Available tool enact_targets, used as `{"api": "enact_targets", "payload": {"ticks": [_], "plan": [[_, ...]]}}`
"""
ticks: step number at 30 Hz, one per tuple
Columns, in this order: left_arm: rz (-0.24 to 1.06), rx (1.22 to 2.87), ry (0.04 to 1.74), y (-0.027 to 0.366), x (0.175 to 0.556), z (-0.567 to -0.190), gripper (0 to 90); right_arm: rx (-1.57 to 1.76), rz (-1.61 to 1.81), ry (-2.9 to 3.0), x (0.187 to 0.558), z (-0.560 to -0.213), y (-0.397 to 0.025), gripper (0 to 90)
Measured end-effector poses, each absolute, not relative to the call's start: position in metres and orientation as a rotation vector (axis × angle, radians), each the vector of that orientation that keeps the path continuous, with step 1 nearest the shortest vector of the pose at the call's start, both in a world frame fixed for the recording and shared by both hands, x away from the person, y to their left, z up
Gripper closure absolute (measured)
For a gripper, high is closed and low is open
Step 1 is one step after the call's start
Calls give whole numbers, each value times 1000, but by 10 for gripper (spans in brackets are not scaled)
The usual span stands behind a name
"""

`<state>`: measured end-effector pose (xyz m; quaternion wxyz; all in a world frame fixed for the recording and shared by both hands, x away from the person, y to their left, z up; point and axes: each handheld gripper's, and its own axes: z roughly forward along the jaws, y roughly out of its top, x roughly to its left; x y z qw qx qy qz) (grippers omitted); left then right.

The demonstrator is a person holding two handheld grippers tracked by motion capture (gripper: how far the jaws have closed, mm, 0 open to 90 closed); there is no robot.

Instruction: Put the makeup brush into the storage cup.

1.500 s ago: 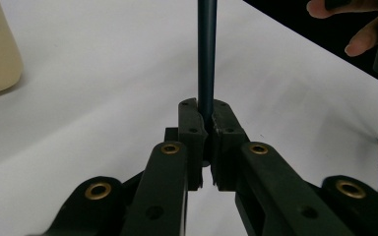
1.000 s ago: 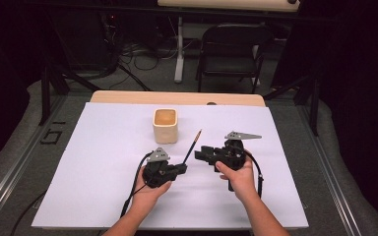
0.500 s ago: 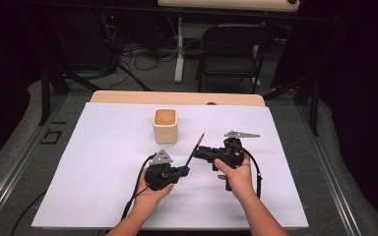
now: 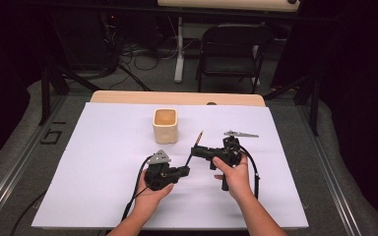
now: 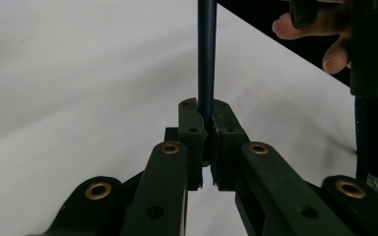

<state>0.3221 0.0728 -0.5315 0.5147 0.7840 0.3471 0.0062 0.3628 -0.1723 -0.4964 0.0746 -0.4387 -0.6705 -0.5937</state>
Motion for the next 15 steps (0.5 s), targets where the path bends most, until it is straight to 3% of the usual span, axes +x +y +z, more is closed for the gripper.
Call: {"api": "enact_targets", "payload": {"ticks": [15], "plan": [[4,1870,834,73,322,-533,857,-1289,-1764,-2022,362,-500,-167,689]]}}
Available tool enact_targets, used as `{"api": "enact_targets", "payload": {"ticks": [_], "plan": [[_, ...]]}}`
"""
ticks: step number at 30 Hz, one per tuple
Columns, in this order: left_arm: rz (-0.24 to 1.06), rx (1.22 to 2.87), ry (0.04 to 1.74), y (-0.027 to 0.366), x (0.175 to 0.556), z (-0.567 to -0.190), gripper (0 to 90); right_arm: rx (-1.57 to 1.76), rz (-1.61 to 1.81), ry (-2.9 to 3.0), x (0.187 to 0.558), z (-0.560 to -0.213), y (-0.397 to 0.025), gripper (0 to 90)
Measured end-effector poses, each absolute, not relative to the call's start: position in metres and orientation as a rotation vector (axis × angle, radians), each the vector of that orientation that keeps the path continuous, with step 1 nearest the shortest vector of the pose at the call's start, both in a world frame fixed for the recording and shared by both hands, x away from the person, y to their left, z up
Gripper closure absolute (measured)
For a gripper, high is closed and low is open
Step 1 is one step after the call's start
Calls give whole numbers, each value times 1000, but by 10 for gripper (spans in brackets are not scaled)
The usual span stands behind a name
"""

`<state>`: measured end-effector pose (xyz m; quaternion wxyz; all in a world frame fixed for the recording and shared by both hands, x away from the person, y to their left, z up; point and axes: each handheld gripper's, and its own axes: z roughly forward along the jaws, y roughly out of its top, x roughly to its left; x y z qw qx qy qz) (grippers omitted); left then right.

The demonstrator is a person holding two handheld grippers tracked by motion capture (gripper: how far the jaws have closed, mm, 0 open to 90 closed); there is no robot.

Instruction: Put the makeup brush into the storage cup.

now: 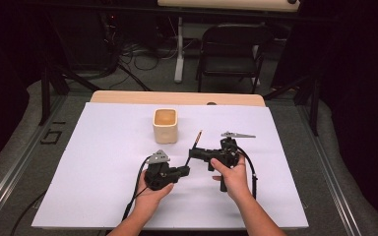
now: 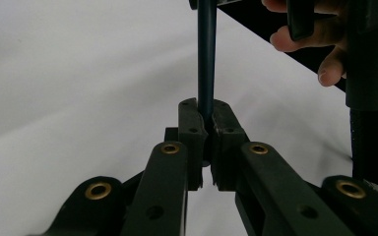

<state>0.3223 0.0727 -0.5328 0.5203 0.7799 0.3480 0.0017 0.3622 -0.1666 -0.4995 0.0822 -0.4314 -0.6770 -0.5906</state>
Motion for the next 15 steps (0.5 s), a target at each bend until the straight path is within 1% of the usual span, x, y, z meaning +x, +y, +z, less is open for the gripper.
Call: {"api": "enact_targets", "payload": {"ticks": [15], "plan": [[10,1893,806,67,319,-533,857,-1276,-1743,-2028,362,-501,-163,753]]}}
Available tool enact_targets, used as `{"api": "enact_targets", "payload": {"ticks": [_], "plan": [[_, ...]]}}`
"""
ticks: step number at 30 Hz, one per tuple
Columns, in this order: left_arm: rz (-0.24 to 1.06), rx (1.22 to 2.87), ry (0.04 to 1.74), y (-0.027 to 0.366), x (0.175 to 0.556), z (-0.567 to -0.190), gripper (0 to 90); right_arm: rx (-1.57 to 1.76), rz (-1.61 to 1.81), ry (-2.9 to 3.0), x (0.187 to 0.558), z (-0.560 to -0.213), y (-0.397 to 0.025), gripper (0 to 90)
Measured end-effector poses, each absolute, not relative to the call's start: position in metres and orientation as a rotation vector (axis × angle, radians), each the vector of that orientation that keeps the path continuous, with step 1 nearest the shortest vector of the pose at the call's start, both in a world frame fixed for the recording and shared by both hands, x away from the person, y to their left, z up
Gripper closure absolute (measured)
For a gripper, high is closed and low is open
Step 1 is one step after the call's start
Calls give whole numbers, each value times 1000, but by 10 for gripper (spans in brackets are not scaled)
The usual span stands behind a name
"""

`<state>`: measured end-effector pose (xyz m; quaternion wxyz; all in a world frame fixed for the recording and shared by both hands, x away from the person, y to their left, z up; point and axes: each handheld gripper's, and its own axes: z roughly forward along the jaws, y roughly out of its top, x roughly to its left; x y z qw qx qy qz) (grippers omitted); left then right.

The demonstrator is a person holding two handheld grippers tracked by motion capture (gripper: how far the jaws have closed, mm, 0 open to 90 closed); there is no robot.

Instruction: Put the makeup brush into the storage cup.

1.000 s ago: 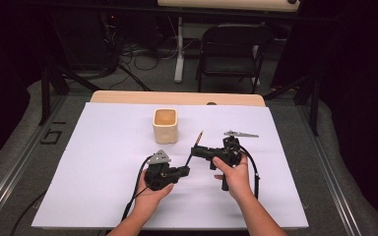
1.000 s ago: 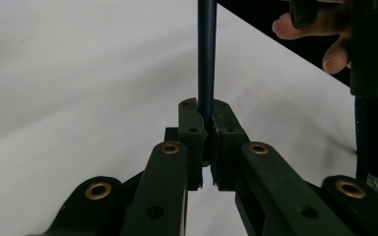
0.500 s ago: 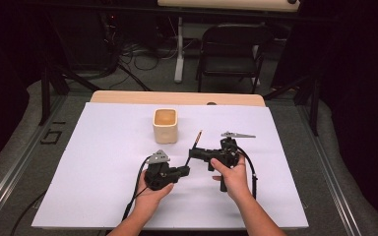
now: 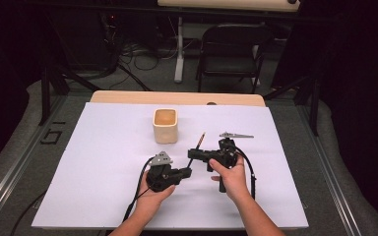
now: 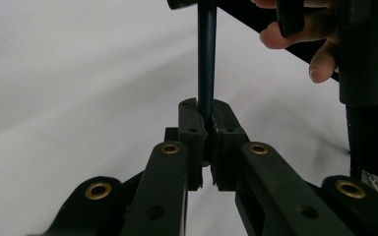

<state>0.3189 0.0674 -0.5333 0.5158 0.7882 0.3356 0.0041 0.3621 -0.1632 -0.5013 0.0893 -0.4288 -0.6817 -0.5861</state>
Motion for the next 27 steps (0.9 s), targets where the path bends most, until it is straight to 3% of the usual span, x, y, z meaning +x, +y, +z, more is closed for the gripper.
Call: {"api": "enact_targets", "payload": {"ticks": [24,27], "plan": [[16,1894,793,67,318,-533,854,-1280,-1742,-1980,363,-502,-164,828],[17,1902,790,66,317,-533,822,-1270,-1739,-1985,362,-501,-164,830]]}}
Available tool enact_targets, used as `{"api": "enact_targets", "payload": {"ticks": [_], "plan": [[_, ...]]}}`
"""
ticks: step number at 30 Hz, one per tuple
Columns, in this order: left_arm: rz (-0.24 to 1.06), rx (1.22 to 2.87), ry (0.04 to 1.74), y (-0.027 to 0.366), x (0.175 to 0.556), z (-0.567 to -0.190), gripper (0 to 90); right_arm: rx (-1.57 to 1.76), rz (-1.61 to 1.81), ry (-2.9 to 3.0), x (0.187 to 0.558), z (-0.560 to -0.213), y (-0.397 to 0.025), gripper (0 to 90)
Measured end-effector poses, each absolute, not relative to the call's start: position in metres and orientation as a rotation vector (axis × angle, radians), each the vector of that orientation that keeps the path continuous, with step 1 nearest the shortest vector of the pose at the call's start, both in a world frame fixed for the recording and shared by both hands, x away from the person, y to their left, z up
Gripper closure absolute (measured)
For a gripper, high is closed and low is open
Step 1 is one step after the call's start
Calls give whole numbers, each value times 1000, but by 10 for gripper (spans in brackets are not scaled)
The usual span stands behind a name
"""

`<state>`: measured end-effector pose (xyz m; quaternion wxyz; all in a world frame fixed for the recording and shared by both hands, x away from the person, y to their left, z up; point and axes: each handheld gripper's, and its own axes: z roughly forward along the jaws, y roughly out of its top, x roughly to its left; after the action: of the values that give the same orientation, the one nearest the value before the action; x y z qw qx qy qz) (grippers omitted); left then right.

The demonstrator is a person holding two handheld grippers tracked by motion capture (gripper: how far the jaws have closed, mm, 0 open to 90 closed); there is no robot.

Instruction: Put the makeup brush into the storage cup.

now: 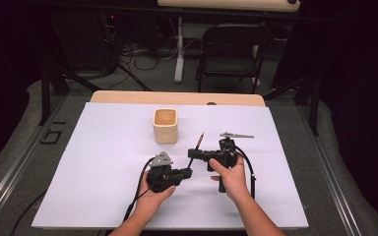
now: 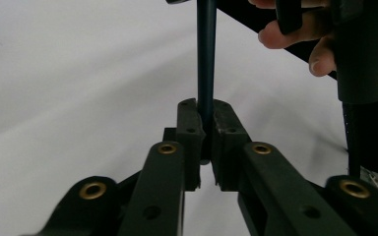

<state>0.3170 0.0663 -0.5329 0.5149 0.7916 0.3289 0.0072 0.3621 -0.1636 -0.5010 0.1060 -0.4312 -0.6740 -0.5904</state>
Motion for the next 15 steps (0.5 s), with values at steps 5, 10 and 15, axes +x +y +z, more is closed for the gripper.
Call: {"api": "enact_targets", "payload": {"ticks": [5,10,15], "plan": [[38,1931,790,66,315,-532,647,-1270,-1750,-2057,361,-497,-164,830],[88,1954,782,70,312,-527,602,-1248,-1734,-2188,359,-493,-163,830],[133,1976,758,76,311,-519,569,-1211,-1689,-2320,354,-487,-157,830]]}}
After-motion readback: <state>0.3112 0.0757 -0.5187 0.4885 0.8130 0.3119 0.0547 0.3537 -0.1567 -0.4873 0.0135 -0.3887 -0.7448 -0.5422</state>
